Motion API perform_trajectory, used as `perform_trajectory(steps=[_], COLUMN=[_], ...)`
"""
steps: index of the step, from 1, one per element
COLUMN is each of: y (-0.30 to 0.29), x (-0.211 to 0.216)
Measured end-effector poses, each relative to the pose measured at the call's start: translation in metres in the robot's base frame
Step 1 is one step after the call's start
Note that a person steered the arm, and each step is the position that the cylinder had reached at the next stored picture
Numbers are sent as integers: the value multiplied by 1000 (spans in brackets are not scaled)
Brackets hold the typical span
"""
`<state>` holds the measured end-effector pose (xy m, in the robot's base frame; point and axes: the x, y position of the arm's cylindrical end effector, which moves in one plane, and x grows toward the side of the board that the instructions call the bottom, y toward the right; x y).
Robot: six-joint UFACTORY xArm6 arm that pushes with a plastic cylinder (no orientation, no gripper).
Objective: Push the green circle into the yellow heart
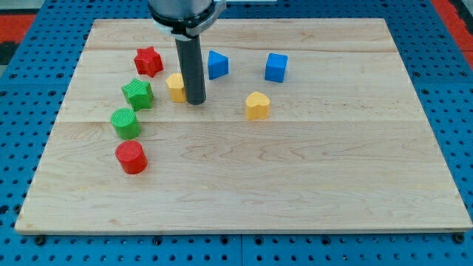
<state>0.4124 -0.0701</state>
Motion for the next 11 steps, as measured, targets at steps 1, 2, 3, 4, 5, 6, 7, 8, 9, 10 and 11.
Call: perform_trajectory(steps=[1, 2, 3, 4, 5, 6, 7, 8, 9, 10, 11], y=[-43, -59, -28, -123, -163, -142, -89, -30, 12, -13, -67], x=[32, 31, 67, 80, 80, 61, 59, 33, -1, 17, 17])
